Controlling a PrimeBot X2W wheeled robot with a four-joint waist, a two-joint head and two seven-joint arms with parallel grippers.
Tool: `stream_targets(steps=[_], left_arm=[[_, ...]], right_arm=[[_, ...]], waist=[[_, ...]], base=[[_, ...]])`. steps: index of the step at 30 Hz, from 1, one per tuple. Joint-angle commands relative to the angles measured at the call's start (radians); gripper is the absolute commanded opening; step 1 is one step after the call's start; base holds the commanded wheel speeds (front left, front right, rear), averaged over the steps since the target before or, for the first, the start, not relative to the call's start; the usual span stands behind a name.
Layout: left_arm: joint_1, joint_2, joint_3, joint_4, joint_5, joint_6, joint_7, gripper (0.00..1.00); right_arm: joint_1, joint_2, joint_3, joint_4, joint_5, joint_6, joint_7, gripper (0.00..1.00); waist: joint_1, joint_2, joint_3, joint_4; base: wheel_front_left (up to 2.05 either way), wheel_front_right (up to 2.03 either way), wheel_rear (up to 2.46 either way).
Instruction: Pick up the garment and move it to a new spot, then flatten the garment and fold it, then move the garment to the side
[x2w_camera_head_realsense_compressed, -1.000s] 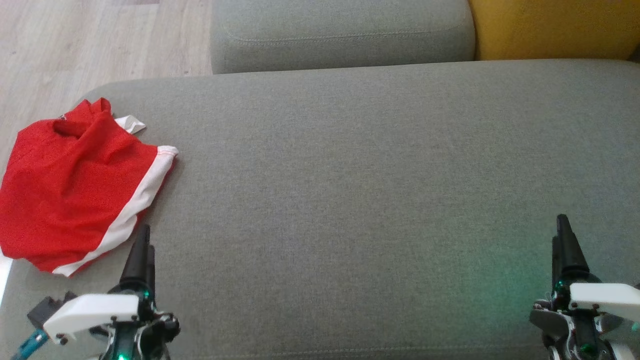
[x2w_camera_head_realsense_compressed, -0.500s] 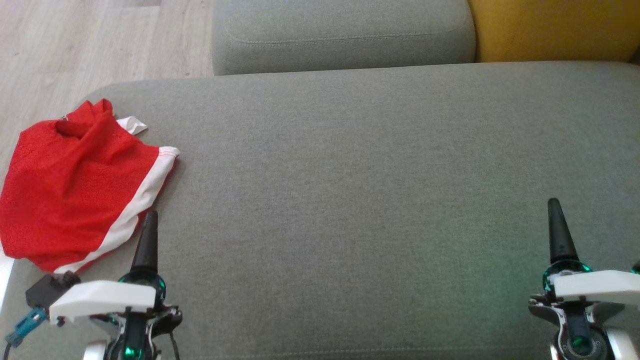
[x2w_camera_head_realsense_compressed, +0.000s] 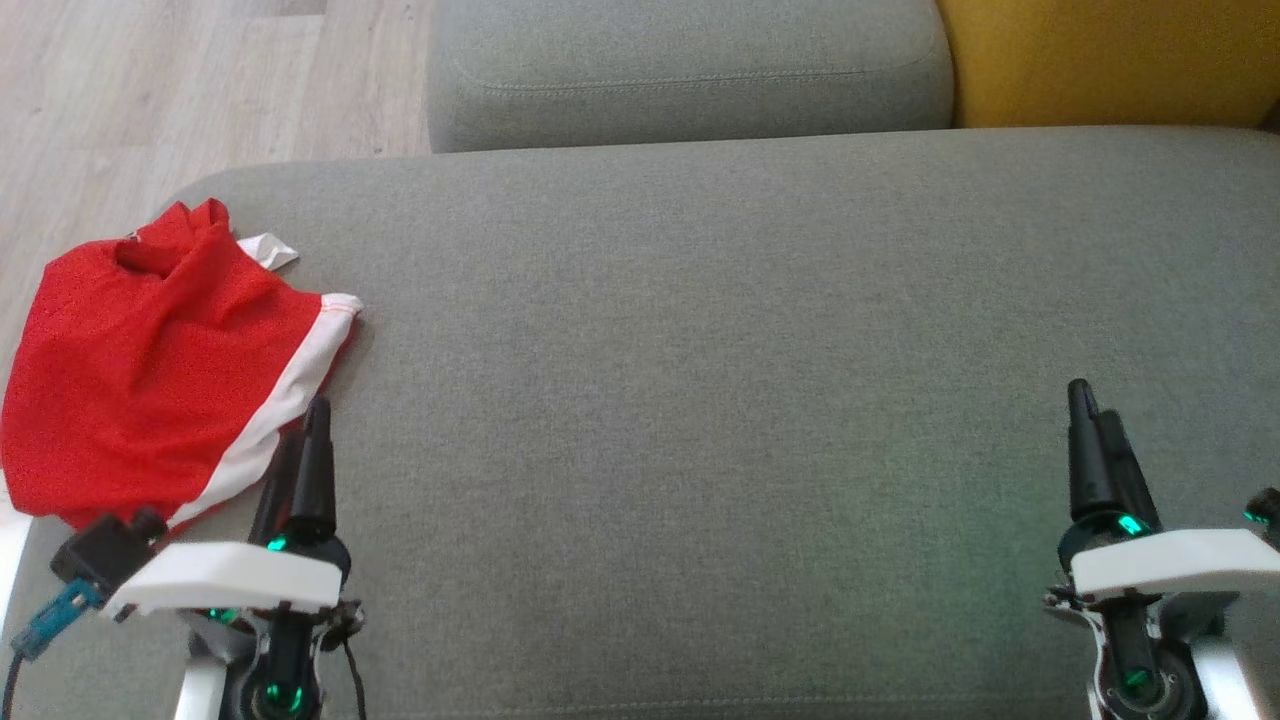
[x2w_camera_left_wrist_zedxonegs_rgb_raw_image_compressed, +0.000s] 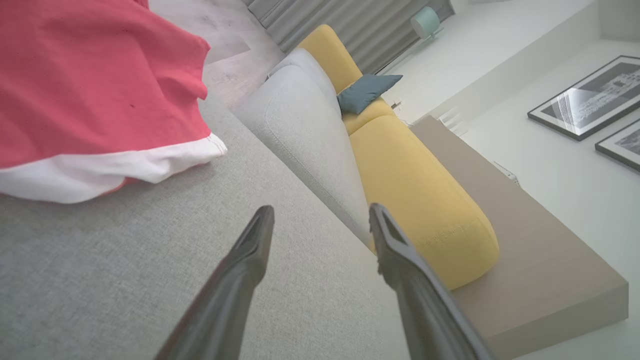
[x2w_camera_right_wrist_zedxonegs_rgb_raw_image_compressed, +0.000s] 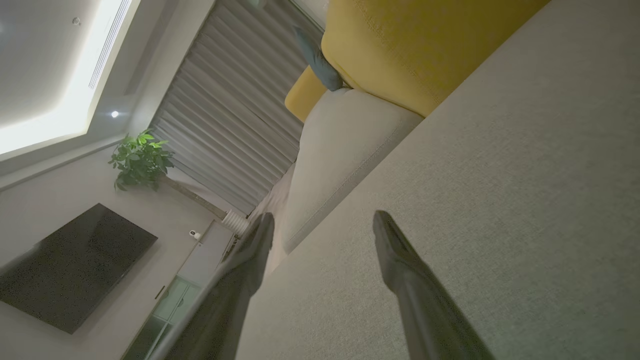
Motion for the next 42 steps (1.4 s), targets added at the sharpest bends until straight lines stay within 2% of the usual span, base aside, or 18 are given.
stream_targets(steps=[1, 23, 42], left_arm=[[-0.062, 0.022, 0.007, -0.043, 0.039, 0.001, -0.012, 1.00], [-0.067, 0.060, -0.051, -0.053, 0.341, 0.030, -0.074, 1.00], [-0.061, 0.083, -0.088, -0.038, 0.560, 0.055, -0.129, 1.00]], right_arm=[[-0.044, -0.026, 0.016, -0.046, -0.038, 0.004, -0.012, 1.00], [-0.029, -0.034, 0.055, -0.063, -0.316, 0.005, -0.039, 1.00], [-0.008, -0.021, 0.073, -0.069, -0.550, 0.006, -0.064, 1.00]], waist=[[0.0000, -0.0001, -0.001, 0.000], [0.0000, -0.0001, -0.004, -0.002], [0.0000, -0.0001, -0.007, -0.004]], base=[[0.00, 0.00, 0.00], [0.00, 0.00, 0.00], [0.00, 0.00, 0.00]])
